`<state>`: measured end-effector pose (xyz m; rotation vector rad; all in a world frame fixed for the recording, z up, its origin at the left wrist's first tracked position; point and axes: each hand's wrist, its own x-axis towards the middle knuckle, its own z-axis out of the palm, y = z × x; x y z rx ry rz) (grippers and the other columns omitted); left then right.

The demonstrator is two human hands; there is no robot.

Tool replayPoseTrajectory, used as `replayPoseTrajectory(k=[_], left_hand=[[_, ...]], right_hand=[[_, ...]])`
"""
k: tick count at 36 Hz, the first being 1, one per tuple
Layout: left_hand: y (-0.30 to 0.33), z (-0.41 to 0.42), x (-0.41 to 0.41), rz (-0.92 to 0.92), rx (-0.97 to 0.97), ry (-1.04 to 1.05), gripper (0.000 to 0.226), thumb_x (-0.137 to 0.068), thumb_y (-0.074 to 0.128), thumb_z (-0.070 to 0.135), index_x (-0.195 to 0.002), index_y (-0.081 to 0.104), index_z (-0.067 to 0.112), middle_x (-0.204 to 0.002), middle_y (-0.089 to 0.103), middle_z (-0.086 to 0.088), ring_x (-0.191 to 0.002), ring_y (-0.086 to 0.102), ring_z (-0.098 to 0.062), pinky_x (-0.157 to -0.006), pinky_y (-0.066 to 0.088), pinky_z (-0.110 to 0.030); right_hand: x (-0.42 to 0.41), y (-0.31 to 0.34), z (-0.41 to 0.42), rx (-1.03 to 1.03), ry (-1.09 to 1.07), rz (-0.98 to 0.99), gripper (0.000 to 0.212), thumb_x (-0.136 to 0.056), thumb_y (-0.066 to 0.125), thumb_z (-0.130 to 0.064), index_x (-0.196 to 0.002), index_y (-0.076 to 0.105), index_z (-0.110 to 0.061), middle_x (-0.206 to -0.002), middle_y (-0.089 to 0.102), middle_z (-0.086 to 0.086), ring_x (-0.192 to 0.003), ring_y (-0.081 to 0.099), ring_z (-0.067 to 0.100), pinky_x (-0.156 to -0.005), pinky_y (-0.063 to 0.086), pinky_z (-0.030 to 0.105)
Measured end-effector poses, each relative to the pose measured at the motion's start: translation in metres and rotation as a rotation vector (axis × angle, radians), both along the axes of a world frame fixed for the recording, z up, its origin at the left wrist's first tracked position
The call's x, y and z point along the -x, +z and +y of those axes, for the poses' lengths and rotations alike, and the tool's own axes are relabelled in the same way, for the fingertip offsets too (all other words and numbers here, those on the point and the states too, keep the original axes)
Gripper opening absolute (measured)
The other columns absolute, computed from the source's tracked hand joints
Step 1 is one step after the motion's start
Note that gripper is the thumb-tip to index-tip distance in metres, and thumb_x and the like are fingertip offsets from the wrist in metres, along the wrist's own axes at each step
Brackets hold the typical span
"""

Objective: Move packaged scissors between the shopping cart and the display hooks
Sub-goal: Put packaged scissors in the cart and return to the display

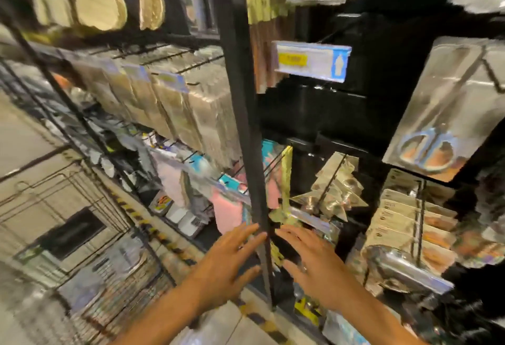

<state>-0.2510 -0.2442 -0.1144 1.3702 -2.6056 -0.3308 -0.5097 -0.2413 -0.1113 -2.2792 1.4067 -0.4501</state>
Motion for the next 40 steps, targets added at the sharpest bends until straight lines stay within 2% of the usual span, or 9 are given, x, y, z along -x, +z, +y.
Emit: replayPoseTrajectory(k=[2,5,10,13,17,22,28,33,40], left_hand=[[-0.008,0.013,-0.03,-0.002,-0.041,0.088,0.064,-0.102,0.029,0.063,-0.16,0.009,0.041,-0.169,0.005,0.011,-0.156,-0.004,-0.013,-0.128,0.009,-0.037],[-0.021,0.036,-0.079,0.046,-0.062,0.216,0.064,-0.102,0.034,0.058,-0.16,0.016,0.038,-0.169,0.011,0.009,-0.156,0.0,-0.017,-0.127,0.01,-0.041],[-0.051,0.083,-0.169,0.109,-0.073,0.387,0.062,-0.104,0.034,0.059,-0.16,0.021,0.035,-0.166,0.024,0.002,-0.154,0.022,-0.024,-0.124,0.02,-0.044],[-0.056,0.113,-0.218,0.111,-0.088,0.518,0.063,-0.103,0.039,0.054,-0.16,0.017,0.038,-0.169,0.011,0.007,-0.155,0.009,-0.021,-0.125,0.006,-0.032],[-0.066,0.154,-0.277,0.091,-0.181,0.669,0.066,-0.101,0.033,0.059,-0.158,0.001,0.047,-0.169,0.002,0.011,-0.156,0.005,-0.02,-0.124,0.02,-0.047],[-0.082,0.201,-0.334,0.072,-0.203,0.832,0.08,-0.092,0.007,0.076,-0.161,0.009,0.036,-0.169,0.004,0.009,-0.156,0.003,-0.02,-0.127,0.013,-0.043],[-0.094,0.239,-0.384,0.156,-0.224,0.982,0.068,-0.1,0.03,0.063,-0.16,0.01,0.038,-0.168,0.013,0.008,-0.155,0.009,-0.024,-0.125,0.013,-0.037],[-0.106,0.252,-0.413,0.165,-0.257,1.06,0.076,-0.094,0.022,0.068,-0.16,0.015,0.03,-0.168,0.016,0.004,-0.155,0.014,-0.026,-0.126,0.018,-0.04],[-0.109,0.231,-0.435,0.235,-0.253,1.081,0.072,-0.098,0.03,0.061,-0.16,0.02,0.025,-0.167,0.02,0.001,-0.153,0.021,-0.027,-0.123,0.026,-0.046]], right_hand=[[-0.027,-0.006,-0.003,-0.037,0.073,0.005,0.059,-0.103,0.044,-0.049,-0.156,0.019,-0.043,-0.155,0.013,-0.033,-0.14,0.008,-0.014,-0.108,0.0,0.0],[-0.07,-0.014,-0.004,-0.038,0.189,0.023,0.062,-0.103,0.043,-0.052,-0.158,0.016,-0.04,-0.159,0.012,-0.028,-0.147,0.01,-0.008,-0.122,0.013,0.018],[-0.148,-0.032,-0.005,-0.092,0.341,0.061,0.062,-0.1,0.038,-0.059,-0.156,0.016,-0.043,-0.162,0.016,-0.022,-0.151,0.014,0.002,-0.125,0.015,0.03],[-0.198,-0.038,0.0,-0.107,0.401,0.107,0.063,-0.103,0.04,-0.055,-0.159,0.02,-0.034,-0.164,0.017,-0.016,-0.152,0.015,0.007,-0.124,0.01,0.023],[-0.262,-0.043,0.011,-0.139,0.479,0.141,0.095,-0.081,0.008,-0.084,-0.159,0.021,-0.032,-0.164,0.02,-0.012,-0.152,0.016,0.01,-0.117,0.008,0.013],[-0.334,-0.052,0.017,-0.177,0.552,0.165,0.062,-0.099,0.051,-0.053,-0.155,0.032,-0.034,-0.159,0.03,-0.012,-0.148,0.026,0.009,-0.118,0.022,0.022],[-0.401,-0.066,0.017,-0.211,0.637,0.231,0.062,-0.1,0.054,-0.047,-0.155,0.032,-0.032,-0.159,0.032,-0.011,-0.149,0.026,0.01,-0.119,0.022,0.023],[-0.443,-0.076,0.018,-0.281,0.648,0.279,0.062,-0.1,0.057,-0.04,-0.156,0.032,-0.028,-0.162,0.03,-0.004,-0.15,0.023,0.014,-0.12,0.02,0.026],[-0.482,-0.096,-0.005,-0.335,0.671,0.346,0.065,-0.099,0.06,-0.038,-0.156,0.032,-0.025,-0.162,0.029,0.002,-0.152,0.022,0.019,-0.124,0.022,0.035]])
